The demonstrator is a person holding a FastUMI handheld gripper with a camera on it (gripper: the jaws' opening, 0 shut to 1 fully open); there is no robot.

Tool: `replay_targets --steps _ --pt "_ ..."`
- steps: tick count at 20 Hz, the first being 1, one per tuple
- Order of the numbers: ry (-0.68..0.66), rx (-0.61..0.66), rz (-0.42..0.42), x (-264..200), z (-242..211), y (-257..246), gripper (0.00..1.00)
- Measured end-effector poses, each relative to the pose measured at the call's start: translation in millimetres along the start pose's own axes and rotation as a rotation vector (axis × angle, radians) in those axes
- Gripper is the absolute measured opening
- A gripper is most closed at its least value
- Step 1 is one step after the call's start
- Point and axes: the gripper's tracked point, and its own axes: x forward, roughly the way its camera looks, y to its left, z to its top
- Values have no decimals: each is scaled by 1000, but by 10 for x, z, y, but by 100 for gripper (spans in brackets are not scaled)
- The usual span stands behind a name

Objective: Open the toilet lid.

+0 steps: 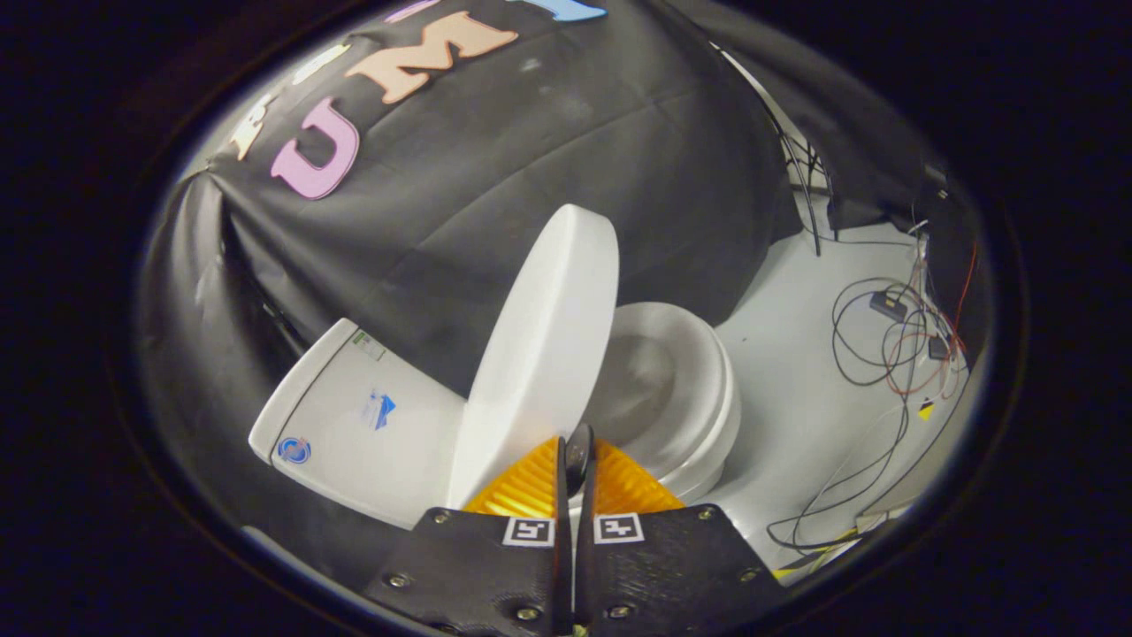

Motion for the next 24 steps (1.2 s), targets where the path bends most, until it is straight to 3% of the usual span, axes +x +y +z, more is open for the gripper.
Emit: replay_targets --steps 24 --pt "-121 -184 6 -286 195 763 2"
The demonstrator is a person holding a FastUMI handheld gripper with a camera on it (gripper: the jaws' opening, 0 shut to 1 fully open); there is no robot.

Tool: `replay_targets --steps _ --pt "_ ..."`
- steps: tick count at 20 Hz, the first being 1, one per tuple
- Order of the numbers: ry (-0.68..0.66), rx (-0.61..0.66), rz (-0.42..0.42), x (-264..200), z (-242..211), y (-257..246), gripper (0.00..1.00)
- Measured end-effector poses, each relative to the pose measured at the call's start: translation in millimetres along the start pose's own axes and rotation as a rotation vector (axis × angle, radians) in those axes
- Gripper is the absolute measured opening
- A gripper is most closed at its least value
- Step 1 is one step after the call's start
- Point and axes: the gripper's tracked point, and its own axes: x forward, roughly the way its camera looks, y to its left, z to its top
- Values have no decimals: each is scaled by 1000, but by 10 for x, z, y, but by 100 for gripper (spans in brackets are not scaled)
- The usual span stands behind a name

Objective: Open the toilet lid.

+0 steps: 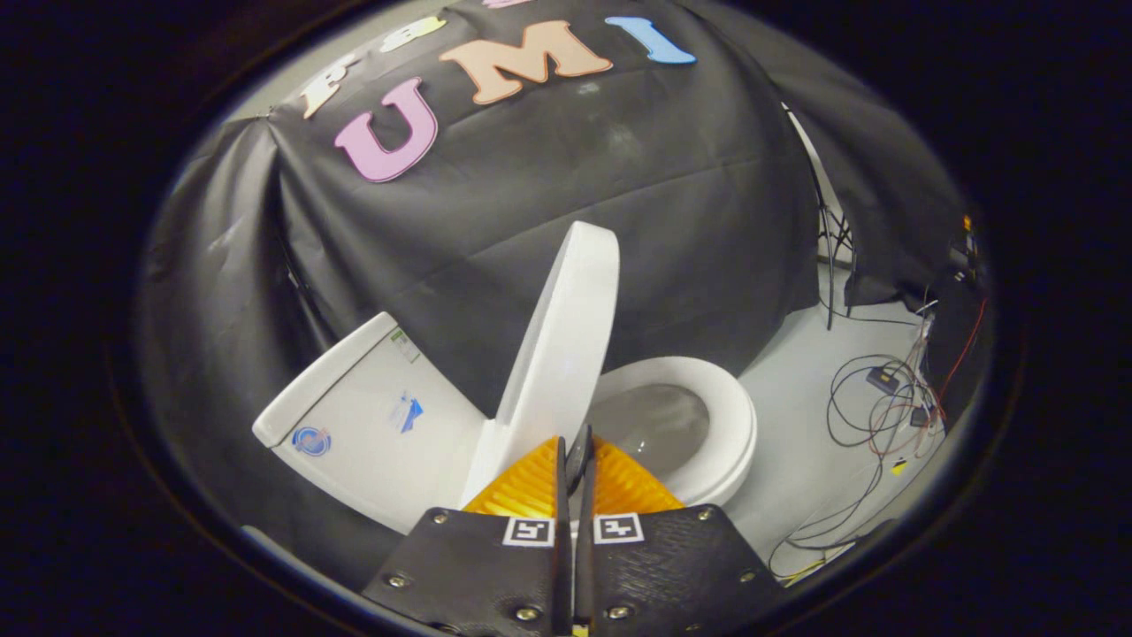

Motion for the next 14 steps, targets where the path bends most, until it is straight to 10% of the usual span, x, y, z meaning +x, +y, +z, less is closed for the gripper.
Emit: replay_targets --steps 14 --pt "-69 -145 45 -119 127 601 2"
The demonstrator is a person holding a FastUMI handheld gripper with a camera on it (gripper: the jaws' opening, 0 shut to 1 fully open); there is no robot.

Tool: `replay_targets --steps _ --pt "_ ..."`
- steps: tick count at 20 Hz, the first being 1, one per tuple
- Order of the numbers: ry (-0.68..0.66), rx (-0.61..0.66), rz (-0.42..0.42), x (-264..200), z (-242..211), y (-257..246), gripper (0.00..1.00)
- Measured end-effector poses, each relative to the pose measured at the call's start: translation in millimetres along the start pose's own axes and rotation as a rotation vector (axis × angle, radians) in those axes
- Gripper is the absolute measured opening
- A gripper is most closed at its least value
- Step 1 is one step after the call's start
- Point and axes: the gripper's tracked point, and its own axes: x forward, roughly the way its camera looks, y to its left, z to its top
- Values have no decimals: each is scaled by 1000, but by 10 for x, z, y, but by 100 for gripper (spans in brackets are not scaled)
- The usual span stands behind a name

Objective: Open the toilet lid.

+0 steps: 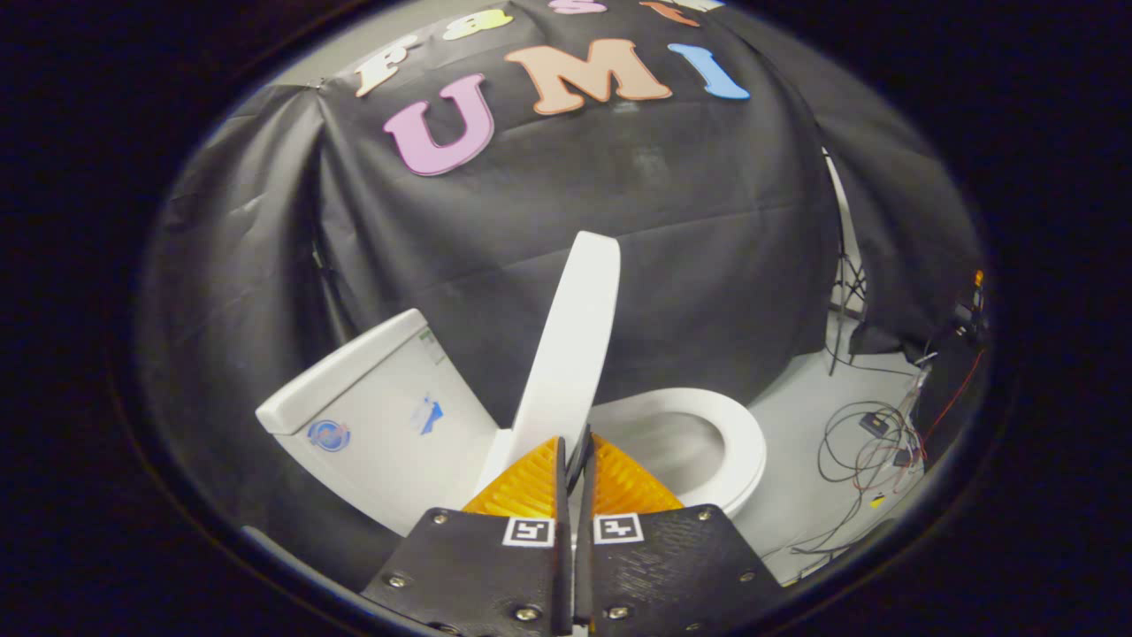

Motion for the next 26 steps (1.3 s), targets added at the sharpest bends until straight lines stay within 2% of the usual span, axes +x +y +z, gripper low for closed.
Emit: replay_targets --steps 13,26 --pt "-46 -120 47 -12 99 551 2" --pt "-83 -114 119 -24 145 1058 2"
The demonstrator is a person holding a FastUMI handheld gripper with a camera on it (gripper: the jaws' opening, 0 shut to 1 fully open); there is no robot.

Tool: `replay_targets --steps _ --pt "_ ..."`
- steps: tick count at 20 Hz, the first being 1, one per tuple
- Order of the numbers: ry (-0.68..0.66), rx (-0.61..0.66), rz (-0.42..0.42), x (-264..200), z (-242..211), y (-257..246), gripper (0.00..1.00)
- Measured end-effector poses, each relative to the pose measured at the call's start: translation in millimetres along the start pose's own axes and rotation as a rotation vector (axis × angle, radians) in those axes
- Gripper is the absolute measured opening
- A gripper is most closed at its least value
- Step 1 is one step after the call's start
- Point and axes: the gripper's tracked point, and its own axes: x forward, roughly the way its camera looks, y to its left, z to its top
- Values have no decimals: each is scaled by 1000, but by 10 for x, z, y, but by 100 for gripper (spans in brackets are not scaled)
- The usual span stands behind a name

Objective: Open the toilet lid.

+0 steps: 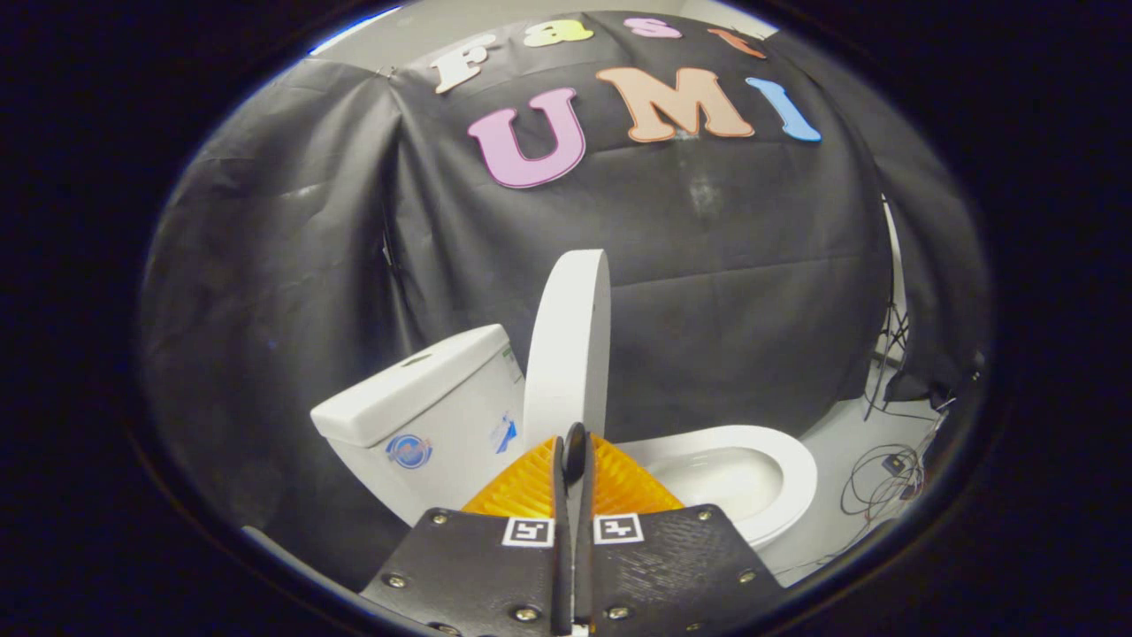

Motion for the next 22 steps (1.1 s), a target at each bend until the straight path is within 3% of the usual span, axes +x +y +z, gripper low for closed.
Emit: replay_targets --steps 10,22 --pt "-37 19 113 81 -4 428 2" --pt "-76 51 177 138 -112 760 4"
